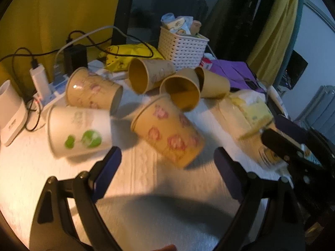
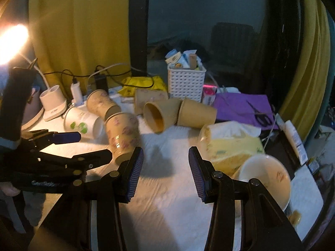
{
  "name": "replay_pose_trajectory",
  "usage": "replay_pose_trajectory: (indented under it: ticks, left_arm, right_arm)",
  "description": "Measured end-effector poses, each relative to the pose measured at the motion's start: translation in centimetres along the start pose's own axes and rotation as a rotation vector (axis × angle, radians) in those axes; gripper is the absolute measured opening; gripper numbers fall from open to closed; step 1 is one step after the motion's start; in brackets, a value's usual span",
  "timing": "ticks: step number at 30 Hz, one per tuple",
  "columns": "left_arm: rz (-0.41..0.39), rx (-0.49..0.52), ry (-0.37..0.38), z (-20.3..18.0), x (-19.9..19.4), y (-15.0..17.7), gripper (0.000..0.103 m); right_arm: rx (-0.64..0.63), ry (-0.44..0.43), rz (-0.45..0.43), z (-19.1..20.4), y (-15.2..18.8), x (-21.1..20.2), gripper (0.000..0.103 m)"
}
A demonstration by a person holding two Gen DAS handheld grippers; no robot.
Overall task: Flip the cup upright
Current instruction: 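Move the left tool toward the tipped tan cup with pink prints, then close the left gripper on the tan cup's body and lift it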
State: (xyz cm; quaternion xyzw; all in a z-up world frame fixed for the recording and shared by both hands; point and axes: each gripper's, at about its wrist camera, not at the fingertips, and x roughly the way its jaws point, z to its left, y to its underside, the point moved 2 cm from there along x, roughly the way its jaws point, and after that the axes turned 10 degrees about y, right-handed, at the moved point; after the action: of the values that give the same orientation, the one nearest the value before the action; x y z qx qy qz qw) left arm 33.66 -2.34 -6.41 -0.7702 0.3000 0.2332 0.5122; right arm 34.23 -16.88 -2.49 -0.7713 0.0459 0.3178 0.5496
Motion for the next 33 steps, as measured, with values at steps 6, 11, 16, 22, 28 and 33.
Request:
replay_pose_trajectory:
  ticks: [6, 11, 16, 22, 28, 33]
  left_arm:
    - [0.087, -0.086, 0.032, 0.8, 4.1, -1.3, 0.09]
    - [0.105, -0.12, 0.077, 1.0, 5.7, -1.5, 0.075]
    - [0.1, -0.093, 0.075, 0.9, 4.9, -1.5, 0.066]
    - [0.067, -0.039, 0.091, 0.3, 1.3, 0.2, 0.065]
    - [0.003, 0.114, 0.113, -1.6, -4.6, 3.3, 0.065]
    - [-0.052, 0.248, 0.105, -2.5, -9.3, 6.6, 0.065]
  right_arm:
    - [0.017, -0.002, 0.004, -1.3, -0.2, 1.2, 0.047]
    - [0.031, -0.005, 0.01, -1.8, 0.1, 1.6, 0.047]
    - [0.037, 0.003, 0.01, -1.9, 0.4, 0.9, 0.047]
    - [0.062, 0.004, 0.01, -1.2, 0.8, -1.2, 0.047]
    - [0.1, -0.018, 0.027, 0.4, 2.3, -4.4, 0.047]
    - [0.133, -0.078, 0.029, 2.3, 3.5, -7.3, 0.047]
